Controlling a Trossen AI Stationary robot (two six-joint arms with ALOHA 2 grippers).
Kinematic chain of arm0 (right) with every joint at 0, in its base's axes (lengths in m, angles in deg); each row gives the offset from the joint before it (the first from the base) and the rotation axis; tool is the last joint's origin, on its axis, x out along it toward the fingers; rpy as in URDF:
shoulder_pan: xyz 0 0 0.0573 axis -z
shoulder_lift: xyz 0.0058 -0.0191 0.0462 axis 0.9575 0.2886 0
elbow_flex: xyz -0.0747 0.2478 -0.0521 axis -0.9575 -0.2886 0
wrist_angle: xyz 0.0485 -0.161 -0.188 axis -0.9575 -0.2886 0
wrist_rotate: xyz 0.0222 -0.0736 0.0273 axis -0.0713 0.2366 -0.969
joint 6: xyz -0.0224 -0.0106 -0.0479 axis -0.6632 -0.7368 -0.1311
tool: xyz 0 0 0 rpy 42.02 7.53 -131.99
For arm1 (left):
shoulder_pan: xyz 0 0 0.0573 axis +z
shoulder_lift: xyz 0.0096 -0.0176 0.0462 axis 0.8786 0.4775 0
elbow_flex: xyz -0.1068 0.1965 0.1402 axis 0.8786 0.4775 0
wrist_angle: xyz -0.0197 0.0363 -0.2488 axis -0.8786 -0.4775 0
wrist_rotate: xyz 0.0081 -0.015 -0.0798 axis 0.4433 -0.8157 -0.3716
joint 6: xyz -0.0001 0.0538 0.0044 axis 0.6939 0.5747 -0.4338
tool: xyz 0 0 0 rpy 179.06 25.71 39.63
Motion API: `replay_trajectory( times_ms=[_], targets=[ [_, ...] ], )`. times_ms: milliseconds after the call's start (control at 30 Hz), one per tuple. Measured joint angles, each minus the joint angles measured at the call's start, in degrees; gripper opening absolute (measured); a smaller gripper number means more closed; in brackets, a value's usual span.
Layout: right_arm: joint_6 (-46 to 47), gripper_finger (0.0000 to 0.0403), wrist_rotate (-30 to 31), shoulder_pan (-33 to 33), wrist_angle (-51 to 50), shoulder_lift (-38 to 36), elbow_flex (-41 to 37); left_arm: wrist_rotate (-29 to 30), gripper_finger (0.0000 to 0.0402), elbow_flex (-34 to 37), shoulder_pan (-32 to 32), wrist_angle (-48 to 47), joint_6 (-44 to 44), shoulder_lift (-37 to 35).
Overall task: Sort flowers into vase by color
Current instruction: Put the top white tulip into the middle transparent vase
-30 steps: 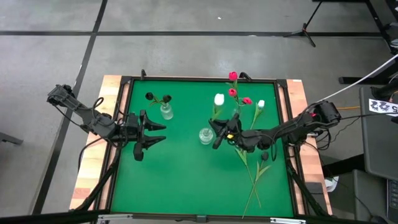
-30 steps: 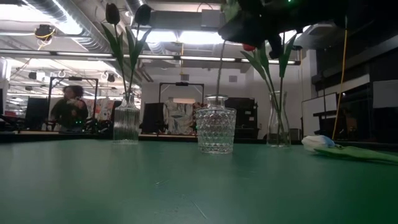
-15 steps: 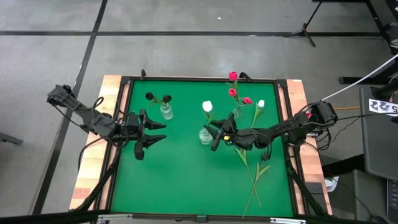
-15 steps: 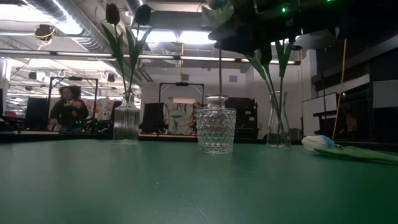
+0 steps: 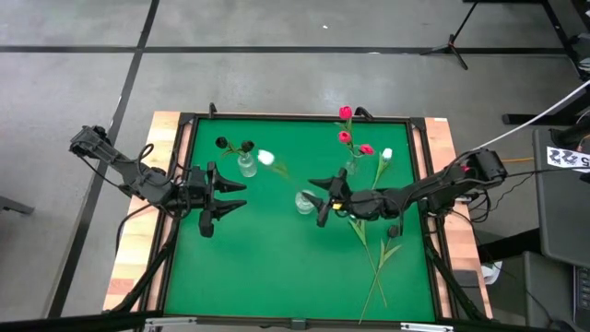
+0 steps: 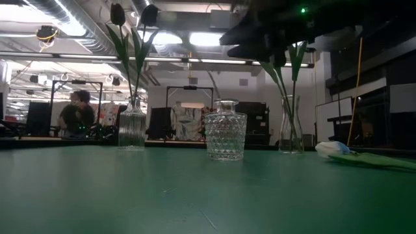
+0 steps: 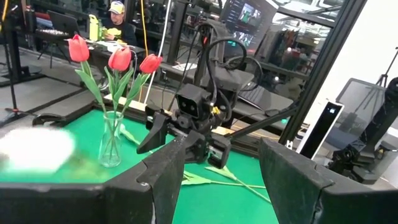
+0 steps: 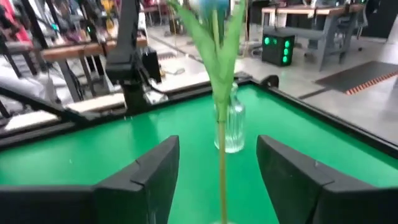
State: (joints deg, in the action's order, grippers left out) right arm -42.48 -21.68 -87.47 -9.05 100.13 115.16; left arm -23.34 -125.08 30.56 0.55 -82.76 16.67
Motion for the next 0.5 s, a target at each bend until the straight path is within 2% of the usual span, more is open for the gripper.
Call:
replay_trajectory(
  times_ms=[200, 300, 400, 500],
  targets=[
    [3.02, 0.0203, -6.0, -0.45, -11.32, -6.71, 0.0, -0.02, 0.02, 0.0, -0.11, -0.02, -0.01, 0.0],
    [5.55, 0.02, -6.96, -2.41, -19.72, -10.9, 0.01, -0.02, 0.02, 0.0, -0.11, -0.02, -0.01, 0.0],
    [11.84, 0.0195, -6.91, -5.68, -32.49, -15.14, 0.02, -0.02, 0.02, 0.0, -0.11, -0.25, 0.01, 0.0],
    [23.33, 0.0191, -4.43, -9.88, -44.82, -18.52, 0.02, -0.02, 0.02, 0.0, -0.11, -1.21, -0.01, 0.0]
  ],
)
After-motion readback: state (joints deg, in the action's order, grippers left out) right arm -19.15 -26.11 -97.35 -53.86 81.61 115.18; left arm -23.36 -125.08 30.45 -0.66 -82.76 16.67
